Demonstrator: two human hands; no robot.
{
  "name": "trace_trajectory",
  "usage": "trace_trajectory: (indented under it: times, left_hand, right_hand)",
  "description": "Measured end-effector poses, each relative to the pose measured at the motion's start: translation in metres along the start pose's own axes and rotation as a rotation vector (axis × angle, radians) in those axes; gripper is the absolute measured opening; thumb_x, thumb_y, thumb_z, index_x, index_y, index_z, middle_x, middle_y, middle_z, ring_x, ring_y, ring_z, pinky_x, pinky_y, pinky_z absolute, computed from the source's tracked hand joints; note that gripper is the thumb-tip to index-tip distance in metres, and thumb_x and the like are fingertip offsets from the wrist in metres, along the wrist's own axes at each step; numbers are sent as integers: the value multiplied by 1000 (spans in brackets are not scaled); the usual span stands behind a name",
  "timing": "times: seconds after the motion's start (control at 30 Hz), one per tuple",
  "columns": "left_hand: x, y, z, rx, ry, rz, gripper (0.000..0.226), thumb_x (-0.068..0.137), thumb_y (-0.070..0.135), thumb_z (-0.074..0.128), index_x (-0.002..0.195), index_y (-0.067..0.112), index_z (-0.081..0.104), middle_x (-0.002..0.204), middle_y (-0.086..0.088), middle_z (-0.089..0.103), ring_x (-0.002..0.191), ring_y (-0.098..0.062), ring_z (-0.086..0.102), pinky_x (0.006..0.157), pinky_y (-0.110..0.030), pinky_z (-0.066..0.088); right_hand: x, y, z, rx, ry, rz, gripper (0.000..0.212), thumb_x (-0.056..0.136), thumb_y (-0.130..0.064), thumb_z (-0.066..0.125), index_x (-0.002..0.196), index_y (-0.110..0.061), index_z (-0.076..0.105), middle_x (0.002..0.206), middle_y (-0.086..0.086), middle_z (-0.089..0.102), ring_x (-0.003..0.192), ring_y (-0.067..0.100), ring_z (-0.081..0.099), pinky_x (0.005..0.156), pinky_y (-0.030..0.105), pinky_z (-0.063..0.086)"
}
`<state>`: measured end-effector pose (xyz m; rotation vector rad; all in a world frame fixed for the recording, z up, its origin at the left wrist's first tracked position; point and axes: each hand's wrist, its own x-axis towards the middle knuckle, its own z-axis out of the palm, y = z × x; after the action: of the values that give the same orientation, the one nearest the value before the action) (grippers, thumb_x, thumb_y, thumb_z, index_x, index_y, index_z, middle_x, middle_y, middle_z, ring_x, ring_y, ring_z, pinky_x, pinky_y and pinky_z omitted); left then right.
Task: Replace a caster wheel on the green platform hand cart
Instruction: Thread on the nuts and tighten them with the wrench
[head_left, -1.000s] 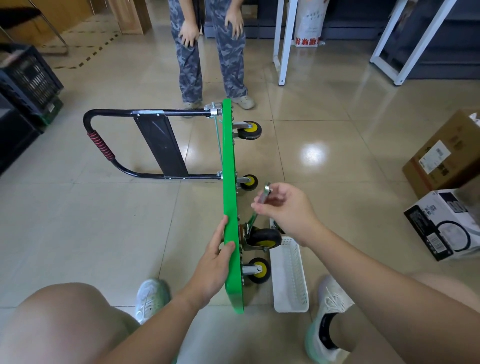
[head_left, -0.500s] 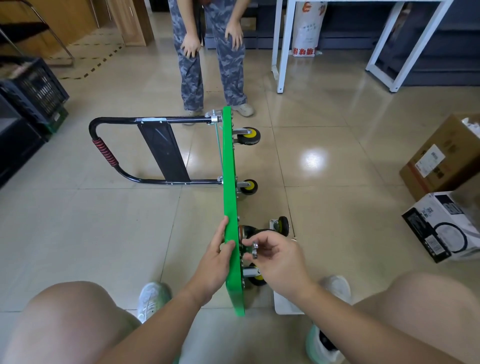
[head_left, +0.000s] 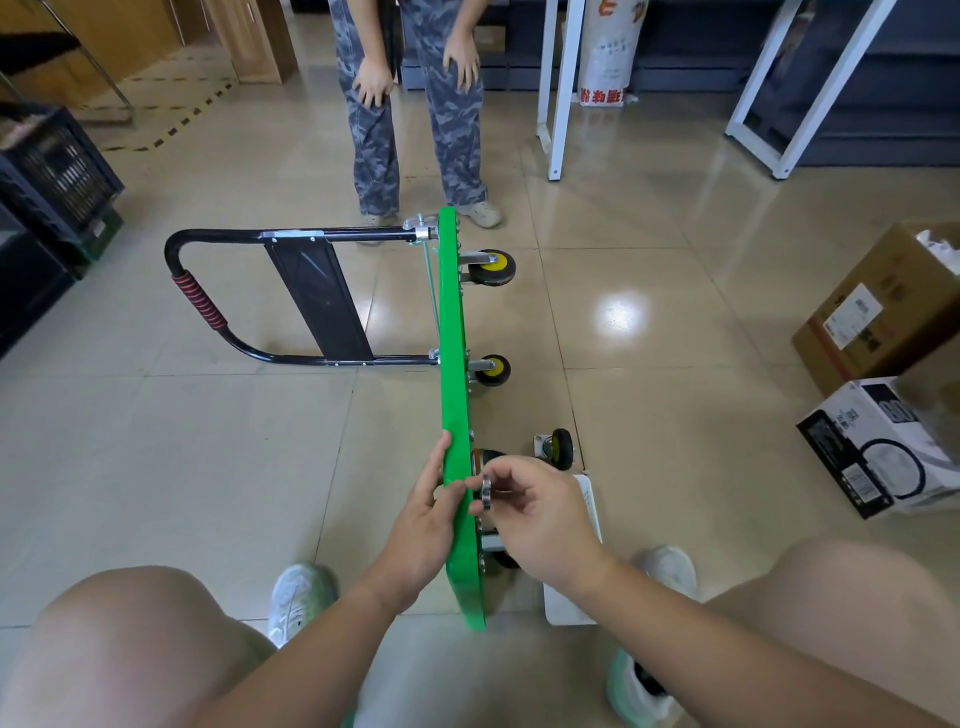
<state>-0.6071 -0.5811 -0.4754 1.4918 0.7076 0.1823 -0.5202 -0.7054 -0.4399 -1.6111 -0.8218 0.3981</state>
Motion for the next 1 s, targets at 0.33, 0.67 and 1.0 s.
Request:
trace_trajectory:
  times: [0.33, 0.67, 1.0]
  left_hand:
    - [-2, 4, 1, 25, 32, -19, 55, 106, 33, 46, 139, 74, 32, 133, 24, 63, 119, -1, 63, 109, -32, 45]
    - [-10, 7, 2, -3, 3, -17, 55, 94, 47, 49, 136, 78, 32, 143, 20, 58, 125, -4, 60, 112, -36, 45]
    - [-4, 4, 1, 43, 16, -22, 56, 92, 47, 44, 137, 77, 31, 149, 23, 49, 122, -8, 61, 110, -43, 47]
  right_hand:
    - [-3, -1, -1, 71, 17, 41, 31, 79, -8, 59, 82, -38, 65, 88, 1, 69, 81, 21, 72, 78, 45, 61]
    - [4, -4, -3, -13, -142, 27, 17, 77, -22, 63, 84, -38, 64, 88, -1, 68, 83, 24, 71, 78, 48, 59]
    - [67, -3, -7, -22, -37, 253, 29, 81, -6, 77, 90, -32, 67, 90, -6, 74, 88, 10, 72, 88, 32, 58]
